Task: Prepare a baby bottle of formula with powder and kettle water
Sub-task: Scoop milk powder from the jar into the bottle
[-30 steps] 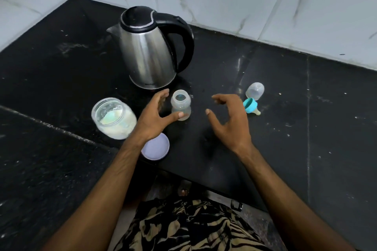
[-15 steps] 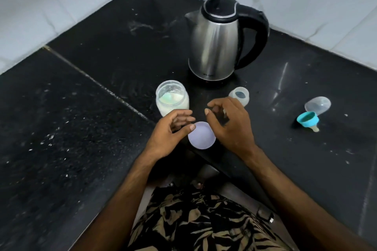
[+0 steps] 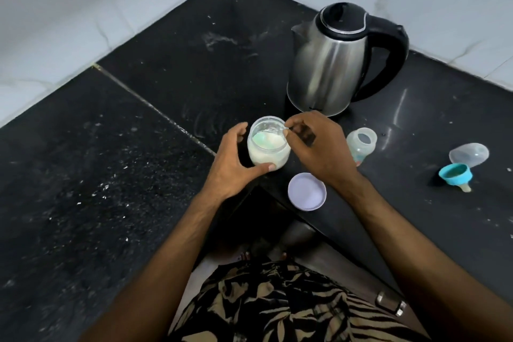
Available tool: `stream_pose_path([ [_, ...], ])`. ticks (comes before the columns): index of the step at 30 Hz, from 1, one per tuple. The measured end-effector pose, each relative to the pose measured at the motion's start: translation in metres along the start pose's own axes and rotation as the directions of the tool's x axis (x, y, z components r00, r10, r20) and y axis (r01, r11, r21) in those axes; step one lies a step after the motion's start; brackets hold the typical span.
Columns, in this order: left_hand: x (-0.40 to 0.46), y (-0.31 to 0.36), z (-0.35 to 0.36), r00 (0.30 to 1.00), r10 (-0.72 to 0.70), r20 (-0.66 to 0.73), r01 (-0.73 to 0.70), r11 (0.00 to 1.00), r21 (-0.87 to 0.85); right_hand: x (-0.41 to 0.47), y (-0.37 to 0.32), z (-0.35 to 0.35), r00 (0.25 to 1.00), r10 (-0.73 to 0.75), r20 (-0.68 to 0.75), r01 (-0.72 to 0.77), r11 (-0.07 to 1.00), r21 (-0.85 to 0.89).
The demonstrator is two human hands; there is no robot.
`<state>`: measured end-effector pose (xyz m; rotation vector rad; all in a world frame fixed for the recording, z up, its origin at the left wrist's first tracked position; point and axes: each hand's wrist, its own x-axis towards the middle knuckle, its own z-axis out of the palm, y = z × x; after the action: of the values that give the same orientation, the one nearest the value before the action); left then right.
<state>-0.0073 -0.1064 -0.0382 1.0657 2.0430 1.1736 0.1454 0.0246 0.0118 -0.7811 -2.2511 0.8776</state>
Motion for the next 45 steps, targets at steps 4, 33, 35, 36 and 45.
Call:
stream_pose_path([
  [4, 0.018, 0.008, 0.006, 0.986, 0.112, 0.124, -0.106, 0.993, -0.054, 0.017, -0.010, -0.005, 0.956, 0.000, 0.293, 0.045, 0.988, -0.149],
  [33, 0.019, -0.013, 0.021, 0.983, 0.145, 0.112, -0.140, 0.989, -0.054, 0.024, -0.055, 0.005, 0.858, 0.275, 0.433, 0.015, 0.830, -0.557],
  [35, 0.021, -0.015, 0.022, 0.981, 0.148, 0.122, -0.132, 0.983, -0.131, 0.020, -0.054, 0.007, 0.900, 0.236, 0.366, -0.011, 0.851, -0.524],
  [36, 0.019, -0.016, 0.022, 0.983, 0.156, 0.101, -0.140, 0.979, -0.151, 0.018, -0.054, 0.009, 0.915, 0.224, 0.336, -0.017, 0.853, -0.522],
  [45, 0.008, -0.004, 0.020, 0.978, 0.201, 0.053, -0.189, 0.967, -0.169, 0.015, -0.059, 0.021, 0.933, 0.230, 0.277, -0.027, 0.813, -0.581],
])
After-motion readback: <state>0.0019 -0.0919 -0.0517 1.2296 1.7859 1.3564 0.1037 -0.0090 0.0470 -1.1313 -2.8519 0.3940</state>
